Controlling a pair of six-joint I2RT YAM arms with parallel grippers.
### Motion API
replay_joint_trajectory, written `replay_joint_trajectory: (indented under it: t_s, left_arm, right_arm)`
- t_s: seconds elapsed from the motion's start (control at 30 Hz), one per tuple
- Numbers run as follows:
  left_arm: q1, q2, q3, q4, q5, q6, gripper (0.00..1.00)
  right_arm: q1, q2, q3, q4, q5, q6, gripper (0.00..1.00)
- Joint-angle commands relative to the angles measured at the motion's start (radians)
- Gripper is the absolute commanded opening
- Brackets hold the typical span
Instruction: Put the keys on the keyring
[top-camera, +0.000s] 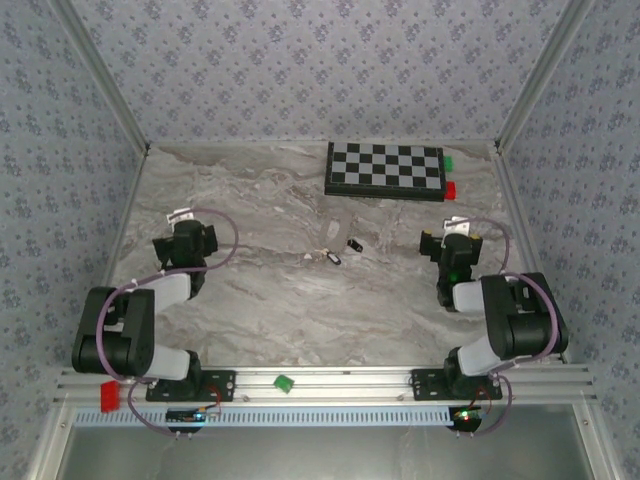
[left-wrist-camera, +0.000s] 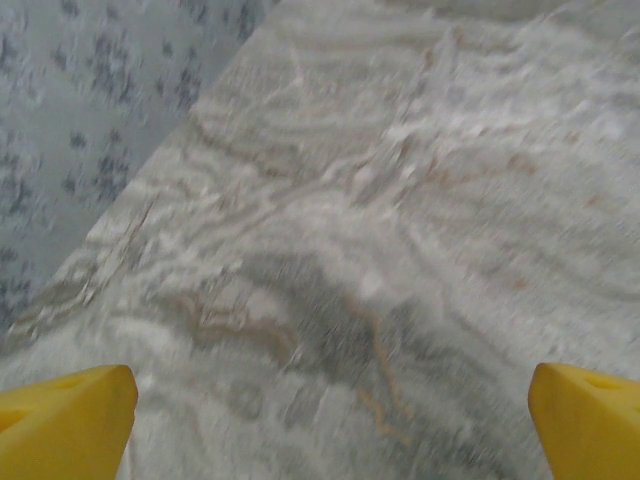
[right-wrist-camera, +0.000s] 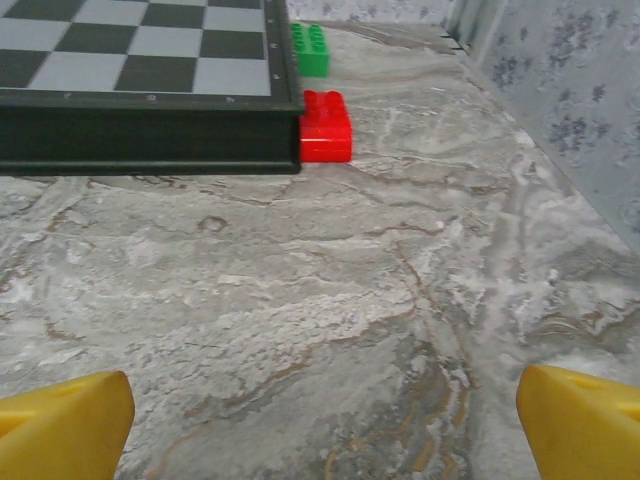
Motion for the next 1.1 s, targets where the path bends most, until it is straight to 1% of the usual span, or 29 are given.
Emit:
replay_joint_trajectory:
  t_s: [0.0,0.03,0.07,0.1,0.17,0.2,0.23,0.27,0.33,0.47,0.53,0.6,0.67,1.07]
  left_arm:
    - [0.024,0.046,-0.043,0.217,0.103,0.064,1.00]
    - [0.029,0.068,-0.060,0.266,0.107,0.057,1.00]
    - [0.035,0.091,-0.073,0.327,0.134,0.062,1.00]
    - [0.038,0.103,-0.072,0.317,0.184,0.070,1.00]
    - [0.041,0.155,-0.092,0.420,0.220,0.093,1.00]
    - [0.046,0.139,-0.076,0.372,0.223,0.082,1.00]
    - [0.058,0.131,-0.063,0.322,0.250,0.074,1.00]
    - [0.075,0.143,-0.064,0.344,0.283,0.069,1.00]
    - [0.091,0.133,-0.057,0.308,0.323,0.060,1.00]
    - [0.093,0.135,-0.058,0.321,0.325,0.061,1.00]
    - [0.092,0.135,-0.058,0.318,0.326,0.061,1.00]
    - [0.092,0.134,-0.059,0.317,0.326,0.063,1.00]
    - [0.091,0.133,-0.058,0.317,0.325,0.063,1.00]
    - [0.092,0.134,-0.056,0.315,0.324,0.064,1.00]
  right_arm:
    - [-0.016,0.041,-0.017,0.168,-0.060,-0.026,1.00]
    - [-0.024,0.015,-0.005,0.102,-0.104,-0.018,1.00]
    - [-0.035,0.010,0.009,0.065,-0.136,-0.024,1.00]
    - [-0.037,0.021,0.012,0.076,-0.149,-0.028,1.00]
    - [-0.049,0.021,0.022,0.058,-0.161,-0.014,1.00]
    - [-0.063,0.015,0.028,0.034,-0.180,-0.001,1.00]
    - [-0.079,0.018,0.034,0.028,-0.197,0.009,1.00]
    - [-0.090,0.018,0.038,0.023,-0.217,0.017,1.00]
    - [-0.098,0.019,0.046,0.007,-0.235,0.017,1.00]
    - [-0.098,0.020,0.078,-0.053,-0.258,0.004,0.99]
    - [-0.098,0.022,0.076,-0.046,-0.260,0.004,0.99]
    - [-0.093,0.020,0.073,-0.042,-0.239,0.003,0.99]
    - [-0.081,0.020,0.067,-0.030,-0.191,0.006,0.99]
    - [-0.068,0.022,0.076,-0.040,-0.172,-0.006,0.99]
